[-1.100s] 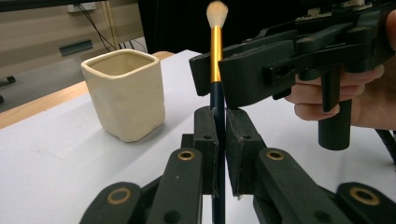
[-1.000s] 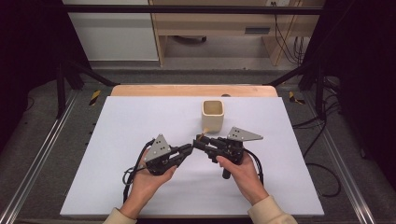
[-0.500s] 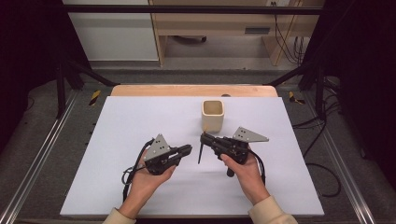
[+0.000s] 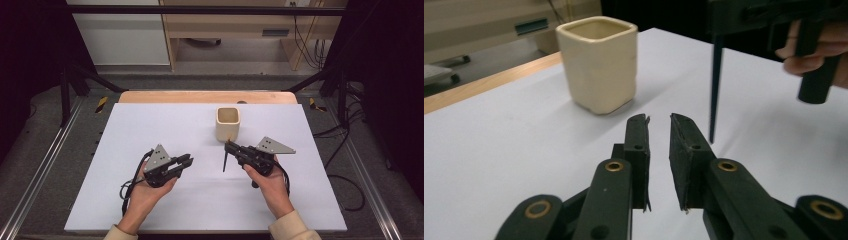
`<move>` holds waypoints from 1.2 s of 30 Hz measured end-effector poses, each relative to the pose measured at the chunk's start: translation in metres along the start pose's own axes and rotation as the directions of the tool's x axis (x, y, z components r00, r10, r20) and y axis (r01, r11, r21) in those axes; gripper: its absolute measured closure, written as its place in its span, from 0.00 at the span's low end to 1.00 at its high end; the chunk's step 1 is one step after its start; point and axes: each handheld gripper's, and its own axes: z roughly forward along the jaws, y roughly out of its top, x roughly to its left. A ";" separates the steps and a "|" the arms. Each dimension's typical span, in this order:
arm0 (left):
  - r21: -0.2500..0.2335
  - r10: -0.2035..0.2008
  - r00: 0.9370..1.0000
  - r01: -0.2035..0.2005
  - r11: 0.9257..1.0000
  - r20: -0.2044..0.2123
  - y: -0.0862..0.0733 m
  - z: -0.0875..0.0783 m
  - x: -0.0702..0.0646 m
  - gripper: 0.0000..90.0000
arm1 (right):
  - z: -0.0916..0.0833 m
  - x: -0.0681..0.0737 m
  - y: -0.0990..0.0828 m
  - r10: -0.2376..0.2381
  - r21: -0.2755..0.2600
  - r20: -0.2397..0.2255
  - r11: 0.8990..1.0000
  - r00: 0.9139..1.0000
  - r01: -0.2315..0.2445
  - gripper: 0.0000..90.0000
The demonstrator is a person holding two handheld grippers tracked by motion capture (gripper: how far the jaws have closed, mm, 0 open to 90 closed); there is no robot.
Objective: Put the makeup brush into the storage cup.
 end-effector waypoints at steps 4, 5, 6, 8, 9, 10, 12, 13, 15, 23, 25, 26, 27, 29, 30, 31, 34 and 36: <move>-0.001 -0.015 0.999 0.015 1.000 -0.029 -0.006 -0.003 0.010 0.73 | -0.006 -0.004 0.001 -0.006 -0.012 0.026 1.000 1.000 0.006 0.93; -0.005 -0.015 0.999 0.015 1.000 -0.038 -0.007 -0.005 0.012 0.70 | -0.008 -0.004 0.001 -0.013 -0.012 0.038 1.000 0.999 0.013 0.93; -0.013 -0.017 0.999 0.016 1.000 -0.045 -0.008 -0.006 0.014 0.66 | -0.009 -0.005 0.001 -0.016 -0.015 0.045 1.000 0.999 0.016 0.93; -0.030 -0.028 0.998 0.026 0.999 -0.053 -0.009 -0.009 0.018 0.58 | -0.012 -0.008 0.001 -0.021 -0.018 0.060 1.000 0.998 0.022 0.93; -0.037 -0.035 0.998 0.033 0.999 -0.058 -0.009 -0.011 0.021 0.54 | -0.014 -0.009 0.002 -0.027 -0.021 0.071 0.999 0.997 0.029 0.93; -0.044 -0.043 0.997 0.040 0.998 -0.069 -0.010 -0.012 0.023 0.49 | -0.015 -0.009 0.002 -0.021 -0.024 0.081 0.999 0.997 0.023 0.93; -0.062 -0.052 0.995 0.046 0.997 -0.091 -0.013 -0.016 0.027 0.38 | -0.018 -0.012 0.003 -0.033 -0.030 0.098 0.999 0.995 0.036 0.93; -0.071 -0.055 0.994 0.049 0.996 -0.096 -0.014 -0.018 0.029 0.35 | -0.020 -0.013 0.003 -0.031 -0.031 0.106 0.999 0.994 0.035 0.93; -0.094 -0.073 0.992 0.063 0.994 -0.102 -0.017 -0.022 0.034 0.30 | -0.024 -0.014 0.004 -0.025 -0.037 0.117 0.999 0.993 0.030 0.93; -0.174 -0.110 0.985 0.087 0.981 -0.131 -0.020 -0.046 0.052 0.22 | -0.034 -0.020 0.007 -0.021 -0.058 0.160 0.998 0.987 0.031 0.93; -0.187 -0.118 0.984 0.091 0.978 -0.136 -0.021 -0.052 0.055 0.21 | -0.036 -0.021 0.008 -0.026 -0.059 0.167 0.998 0.986 0.036 0.93; -0.194 -0.120 0.983 0.092 0.977 -0.138 -0.022 -0.054 0.056 0.21 | -0.037 -0.022 0.008 -0.034 -0.056 0.171 0.997 0.985 0.044 0.93; -0.196 -0.123 0.982 0.094 0.976 -0.141 -0.023 -0.056 0.057 0.20 | -0.037 -0.023 0.008 -0.043 -0.062 0.175 0.997 0.984 0.055 0.93; -0.211 -0.133 0.981 0.101 0.972 -0.141 -0.025 -0.060 0.059 0.19 | -0.039 -0.024 0.008 -0.052 -0.060 0.183 0.996 0.982 0.064 0.93; -0.216 -0.136 0.980 0.104 0.971 -0.142 -0.027 -0.062 0.060 0.18 | -0.039 -0.024 0.008 -0.052 -0.059 0.185 0.996 0.981 0.064 0.93; -0.219 -0.137 0.980 0.104 0.970 -0.141 -0.029 -0.064 0.060 0.17 | -0.039 -0.024 0.009 -0.040 -0.063 0.187 0.997 0.982 0.052 0.93; -0.228 -0.131 0.981 0.096 0.969 -0.145 -0.034 -0.068 0.061 0.15 | -0.041 -0.023 0.010 -0.040 -0.065 0.193 0.997 0.980 0.053 0.93; -0.234 -0.129 0.980 0.092 0.968 -0.151 -0.038 -0.071 0.061 0.14 | -0.041 -0.023 0.010 -0.042 -0.068 0.197 0.996 0.979 0.057 0.93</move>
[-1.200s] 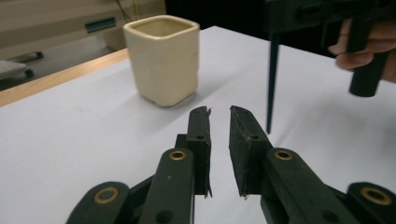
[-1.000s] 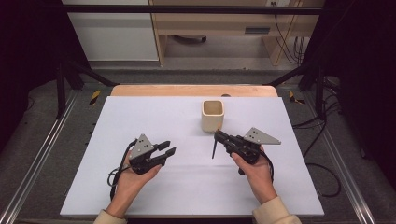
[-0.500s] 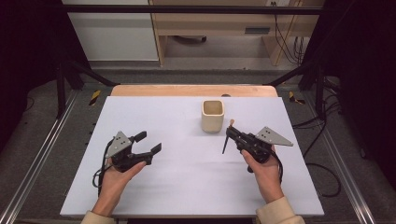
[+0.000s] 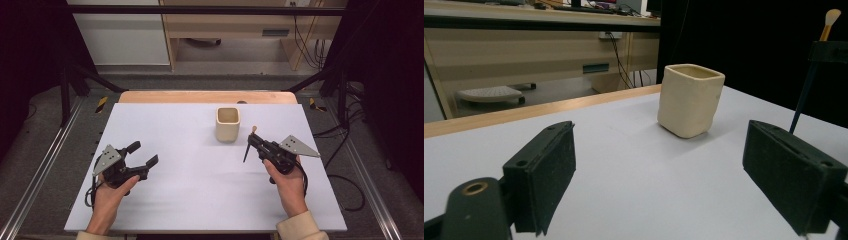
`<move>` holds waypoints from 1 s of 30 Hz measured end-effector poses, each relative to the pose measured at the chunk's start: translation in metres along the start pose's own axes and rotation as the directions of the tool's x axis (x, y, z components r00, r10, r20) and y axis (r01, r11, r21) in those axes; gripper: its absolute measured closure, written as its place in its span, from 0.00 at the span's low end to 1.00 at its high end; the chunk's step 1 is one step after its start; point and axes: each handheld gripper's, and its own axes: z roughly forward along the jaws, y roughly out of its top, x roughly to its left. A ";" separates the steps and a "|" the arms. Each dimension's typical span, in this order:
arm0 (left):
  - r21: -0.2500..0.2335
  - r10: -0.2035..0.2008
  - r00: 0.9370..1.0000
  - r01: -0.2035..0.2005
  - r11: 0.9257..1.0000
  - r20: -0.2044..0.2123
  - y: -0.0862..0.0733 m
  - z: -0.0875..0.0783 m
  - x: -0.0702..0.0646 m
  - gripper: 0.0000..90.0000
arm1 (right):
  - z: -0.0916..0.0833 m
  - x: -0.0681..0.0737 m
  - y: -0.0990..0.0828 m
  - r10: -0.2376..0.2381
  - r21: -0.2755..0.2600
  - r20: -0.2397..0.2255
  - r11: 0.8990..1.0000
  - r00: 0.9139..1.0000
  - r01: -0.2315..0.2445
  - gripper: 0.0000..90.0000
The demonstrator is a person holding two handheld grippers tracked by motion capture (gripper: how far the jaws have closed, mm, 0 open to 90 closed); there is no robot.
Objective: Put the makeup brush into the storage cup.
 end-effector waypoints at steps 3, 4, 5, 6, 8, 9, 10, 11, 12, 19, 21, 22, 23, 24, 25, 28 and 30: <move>-0.014 0.000 1.000 -0.001 1.000 -0.013 -0.006 -0.005 0.002 0.12 | -0.001 0.000 0.001 0.005 0.006 0.000 1.000 1.000 -0.005 0.93; -0.017 0.002 1.000 -0.003 1.000 -0.014 -0.008 -0.006 0.002 0.12 | -0.001 -0.001 0.001 -0.011 0.000 0.001 1.000 1.000 0.011 0.93; -0.019 0.009 1.000 -0.010 1.000 -0.012 -0.009 -0.007 0.002 0.11 | -0.001 0.000 0.002 -0.001 0.001 0.001 1.000 1.000 0.001 0.93; -0.020 0.013 1.000 -0.014 1.000 -0.011 -0.010 -0.008 0.003 0.10 | -0.001 0.000 0.002 -0.011 0.002 0.004 1.000 1.000 0.011 0.93; -0.026 0.031 0.999 -0.031 0.999 -0.008 -0.011 -0.010 0.004 0.09 | -0.002 0.001 0.003 -0.008 0.004 0.011 1.000 1.000 0.008 0.93; -0.028 0.034 0.999 -0.034 0.999 -0.008 -0.011 -0.011 0.006 0.08 | -0.001 0.000 0.003 -0.022 0.008 0.017 1.000 1.000 0.022 0.93; -0.033 0.032 0.999 -0.032 0.999 -0.008 -0.012 -0.012 0.007 0.08 | -0.002 0.002 0.004 -0.013 0.019 0.024 1.000 1.000 0.012 0.93; -0.036 0.032 0.999 -0.032 0.999 -0.007 -0.013 -0.013 0.008 0.07 | -0.001 0.002 0.004 -0.008 0.020 0.025 1.000 1.000 0.008 0.93; -0.039 0.028 1.000 -0.028 0.999 -0.009 -0.013 -0.015 0.010 0.07 | -0.001 0.002 0.004 -0.007 0.021 0.026 1.000 1.000 0.006 0.93; -0.066 0.018 0.999 -0.020 0.998 -0.027 -0.011 -0.027 0.017 0.07 | -0.001 0.000 0.012 -0.026 0.032 0.027 0.999 0.999 0.025 0.93; -0.070 0.013 0.999 -0.016 0.997 -0.035 -0.011 -0.030 0.017 0.07 | 0.000 -0.003 0.014 -0.025 0.041 0.034 0.999 0.999 0.023 0.93; -0.070 0.014 0.999 -0.016 0.997 -0.036 -0.012 -0.031 0.018 0.07 | 0.001 -0.004 0.016 -0.013 0.041 0.038 0.999 0.999 0.011 0.93; -0.072 0.013 0.999 -0.015 0.997 -0.037 -0.012 -0.032 0.018 0.07 | 0.001 -0.005 0.017 -0.006 0.050 0.038 0.999 0.999 0.004 0.93; -0.070 0.016 0.999 -0.019 0.997 -0.038 -0.012 -0.032 0.018 0.07 | 0.002 -0.007 0.018 -0.016 0.056 0.040 0.998 0.999 0.014 0.93; -0.069 0.017 0.999 -0.019 0.997 -0.038 -0.012 -0.033 0.019 0.07 | 0.002 -0.009 0.020 -0.013 0.064 0.042 0.998 0.999 0.011 0.93; -0.069 0.017 0.999 -0.019 0.997 -0.037 -0.013 -0.033 0.019 0.07 | 0.003 -0.014 0.024 -0.009 0.072 0.047 0.997 0.999 0.006 0.93; -0.067 0.020 0.999 -0.022 0.997 -0.035 -0.013 -0.033 0.019 0.07 | 0.003 -0.016 0.028 -0.005 0.070 0.048 0.998 0.999 0.001 0.93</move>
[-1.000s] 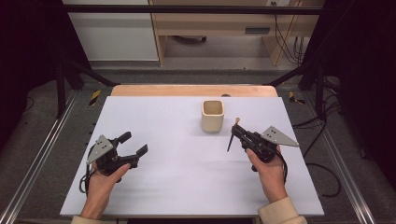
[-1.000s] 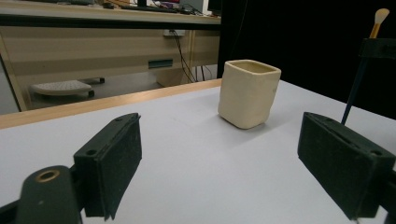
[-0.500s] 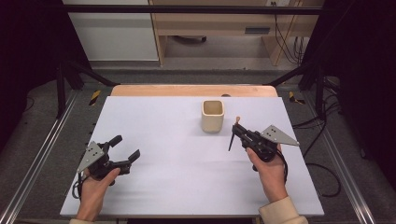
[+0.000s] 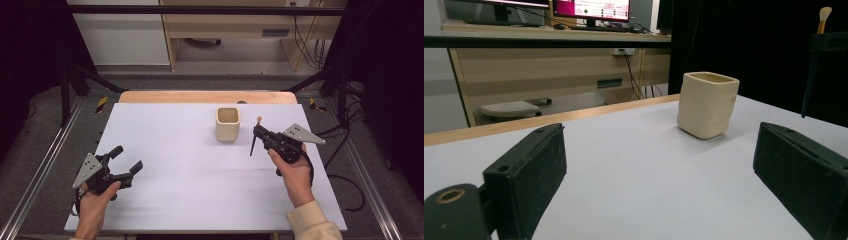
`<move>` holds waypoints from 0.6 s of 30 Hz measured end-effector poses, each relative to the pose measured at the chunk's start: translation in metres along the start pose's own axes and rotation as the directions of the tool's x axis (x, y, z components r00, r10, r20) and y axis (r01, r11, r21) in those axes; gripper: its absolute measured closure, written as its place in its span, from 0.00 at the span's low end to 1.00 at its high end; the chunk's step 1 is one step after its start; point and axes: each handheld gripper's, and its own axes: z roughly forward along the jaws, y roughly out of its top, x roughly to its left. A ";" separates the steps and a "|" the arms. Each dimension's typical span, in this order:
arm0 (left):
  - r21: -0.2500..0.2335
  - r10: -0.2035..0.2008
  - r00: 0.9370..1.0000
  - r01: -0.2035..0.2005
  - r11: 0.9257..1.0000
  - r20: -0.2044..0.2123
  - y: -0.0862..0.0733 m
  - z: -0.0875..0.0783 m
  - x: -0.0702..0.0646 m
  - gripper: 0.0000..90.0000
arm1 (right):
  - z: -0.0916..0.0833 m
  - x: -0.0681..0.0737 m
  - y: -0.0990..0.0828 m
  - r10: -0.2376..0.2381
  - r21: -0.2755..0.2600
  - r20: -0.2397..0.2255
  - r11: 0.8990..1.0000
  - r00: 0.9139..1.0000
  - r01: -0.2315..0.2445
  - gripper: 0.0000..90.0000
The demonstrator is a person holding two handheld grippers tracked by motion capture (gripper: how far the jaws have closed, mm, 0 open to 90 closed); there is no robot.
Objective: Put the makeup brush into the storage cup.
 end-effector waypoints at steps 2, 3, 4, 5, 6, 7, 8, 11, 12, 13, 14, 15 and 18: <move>0.003 0.005 1.000 -0.005 1.000 0.001 0.000 0.000 -0.001 0.07 | 0.000 -0.001 0.004 0.009 -0.002 0.000 1.000 1.000 -0.009 0.93; 0.003 0.005 1.000 -0.005 1.000 0.003 0.000 0.000 -0.001 0.07 | 0.000 -0.003 0.006 0.002 -0.001 0.000 1.000 1.000 -0.002 0.93; 0.006 0.013 1.000 -0.013 1.000 -0.001 0.000 0.000 -0.001 0.07 | 0.001 -0.003 0.007 0.012 0.000 0.000 1.000 1.000 -0.012 0.93; -0.001 0.019 1.000 -0.019 1.000 -0.009 0.000 0.000 -0.002 0.07 | 0.002 -0.005 0.009 -0.003 0.002 0.001 1.000 1.000 0.003 0.93; -0.005 0.016 1.000 -0.016 1.000 -0.011 0.001 0.000 -0.002 0.07 | 0.003 -0.005 0.010 0.010 0.010 0.005 1.000 1.000 -0.010 0.93; -0.006 0.015 1.000 -0.015 1.000 -0.010 0.001 0.000 -0.002 0.07 | 0.004 -0.006 0.011 0.008 0.015 0.007 1.000 1.000 -0.009 0.93; -0.005 0.014 1.000 -0.015 1.000 -0.009 0.001 0.000 -0.002 0.07 | 0.005 -0.007 0.012 0.018 0.014 0.007 1.000 1.000 -0.019 0.93; 0.004 0.016 1.000 -0.016 1.000 -0.006 -0.001 0.000 0.000 0.07 | 0.008 -0.010 0.017 0.015 0.009 0.007 1.000 1.000 -0.016 0.93; 0.003 0.016 1.000 -0.016 1.000 -0.005 -0.001 0.000 0.000 0.07 | 0.008 -0.010 0.019 0.017 0.005 0.008 1.000 1.000 -0.017 0.93; 0.003 0.016 1.000 -0.016 1.000 -0.004 -0.001 0.000 0.000 0.07 | 0.009 -0.011 0.021 0.008 0.002 0.007 1.000 1.000 -0.008 0.93; 0.003 0.017 1.000 -0.017 1.000 -0.004 -0.001 0.000 0.000 0.07 | 0.010 -0.010 0.023 0.012 0.003 0.008 1.000 1.000 -0.012 0.93; 0.003 0.016 1.000 -0.016 1.000 -0.004 -0.001 0.000 -0.001 0.07 | 0.011 -0.011 0.025 0.002 0.002 0.008 1.000 1.000 -0.002 0.93; 0.003 0.016 1.000 -0.016 1.000 -0.003 0.000 0.001 -0.002 0.07 | 0.013 -0.011 0.031 -0.008 -0.001 0.006 1.000 1.000 0.008 0.93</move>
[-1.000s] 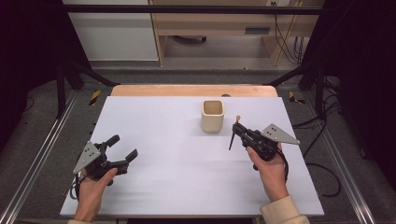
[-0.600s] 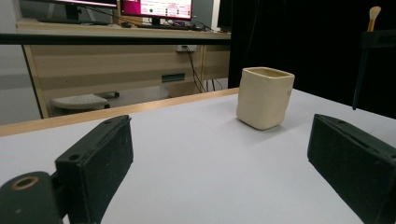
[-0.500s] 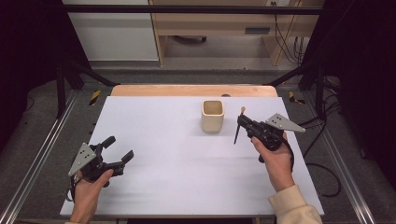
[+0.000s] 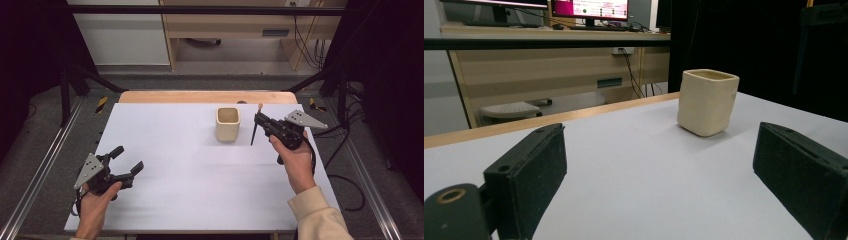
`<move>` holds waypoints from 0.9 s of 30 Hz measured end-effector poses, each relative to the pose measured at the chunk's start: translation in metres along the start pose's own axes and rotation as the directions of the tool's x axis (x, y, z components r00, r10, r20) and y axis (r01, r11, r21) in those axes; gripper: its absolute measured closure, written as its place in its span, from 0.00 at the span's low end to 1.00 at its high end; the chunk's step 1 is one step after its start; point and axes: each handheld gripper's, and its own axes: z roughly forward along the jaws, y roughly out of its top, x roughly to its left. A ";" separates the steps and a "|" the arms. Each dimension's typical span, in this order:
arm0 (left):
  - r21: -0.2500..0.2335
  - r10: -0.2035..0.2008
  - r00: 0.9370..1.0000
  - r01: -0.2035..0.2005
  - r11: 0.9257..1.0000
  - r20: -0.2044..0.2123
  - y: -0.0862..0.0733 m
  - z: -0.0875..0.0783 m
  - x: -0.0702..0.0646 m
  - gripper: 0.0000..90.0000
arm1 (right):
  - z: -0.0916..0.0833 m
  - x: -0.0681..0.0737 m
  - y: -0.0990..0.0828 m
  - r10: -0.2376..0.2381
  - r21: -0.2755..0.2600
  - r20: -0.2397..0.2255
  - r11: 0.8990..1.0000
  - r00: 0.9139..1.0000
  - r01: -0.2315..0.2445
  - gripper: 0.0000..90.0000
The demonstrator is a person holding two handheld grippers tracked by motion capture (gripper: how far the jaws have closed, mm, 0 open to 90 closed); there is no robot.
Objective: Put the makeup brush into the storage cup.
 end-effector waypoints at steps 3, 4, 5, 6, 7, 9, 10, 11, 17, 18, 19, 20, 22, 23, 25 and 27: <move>0.000 0.003 1.000 -0.003 1.000 0.002 0.000 0.000 0.000 0.07 | 0.002 0.002 0.005 0.006 0.004 -0.001 1.000 1.000 -0.006 0.93; 0.003 0.005 1.000 -0.005 1.000 0.002 0.000 0.001 -0.001 0.07 | 0.003 0.002 0.006 0.008 0.001 -0.003 1.000 1.000 -0.008 0.93; 0.003 0.005 1.000 -0.005 1.000 0.002 0.000 0.001 -0.001 0.07 | 0.003 0.002 0.006 0.008 0.001 -0.003 1.000 1.000 -0.008 0.93; 0.001 -0.004 1.000 0.004 1.000 0.010 0.001 0.003 -0.002 0.07 | 0.004 0.003 0.008 0.000 -0.010 -0.005 1.000 1.000 0.000 0.93; 0.001 -0.004 1.000 0.004 1.000 0.010 0.001 0.003 -0.002 0.07 | 0.004 0.003 0.008 0.000 -0.010 -0.005 1.000 1.000 0.000 0.93; -0.004 -0.005 1.000 0.005 1.000 0.018 0.002 0.003 -0.004 0.07 | 0.006 0.004 0.011 0.005 -0.018 -0.006 1.000 1.000 -0.005 0.93; -0.004 -0.003 1.000 0.003 1.000 0.022 0.003 0.003 -0.005 0.07 | 0.007 0.005 0.011 0.010 -0.016 -0.007 1.000 1.000 -0.011 0.93; -0.008 -0.011 1.000 0.011 1.000 0.027 0.004 0.004 -0.006 0.07 | 0.009 0.005 0.013 0.000 -0.018 -0.010 1.000 1.000 0.000 0.93; -0.020 -0.009 0.999 0.010 1.000 0.033 0.008 0.003 -0.007 0.07 | 0.014 0.009 0.021 -0.003 -0.025 -0.015 1.000 1.000 0.003 0.93; -0.023 -0.009 0.999 0.010 1.000 0.034 0.009 0.003 -0.007 0.07 | 0.015 0.009 0.022 -0.006 -0.024 -0.018 1.000 1.000 0.005 0.93; -0.025 -0.008 0.999 0.009 1.000 0.033 0.009 0.002 -0.008 0.07 | 0.016 0.010 0.023 0.000 -0.025 -0.017 1.000 1.000 -0.001 0.93; -0.025 -0.008 0.999 0.009 1.000 0.033 0.009 0.002 -0.008 0.07 | 0.016 0.010 0.023 0.000 -0.025 -0.017 1.000 1.000 -0.001 0.93; -0.030 -0.006 0.999 0.007 1.000 0.035 0.011 0.002 -0.009 0.07 | 0.019 0.011 0.025 -0.008 -0.020 -0.017 1.000 1.000 0.007 0.93; -0.031 -0.006 0.999 0.007 0.999 0.036 0.012 0.002 -0.009 0.07 | 0.020 0.011 0.026 -0.008 -0.018 -0.015 1.000 1.000 0.008 0.93; -0.035 -0.005 0.999 0.007 0.999 0.037 0.013 0.001 -0.009 0.07 | 0.022 0.012 0.028 -0.006 -0.021 -0.016 1.000 1.000 0.005 0.93; -0.039 -0.007 0.999 0.008 0.999 0.037 0.015 0.000 -0.009 0.07 | 0.025 0.013 0.031 -0.009 -0.023 -0.017 1.000 1.000 0.009 0.93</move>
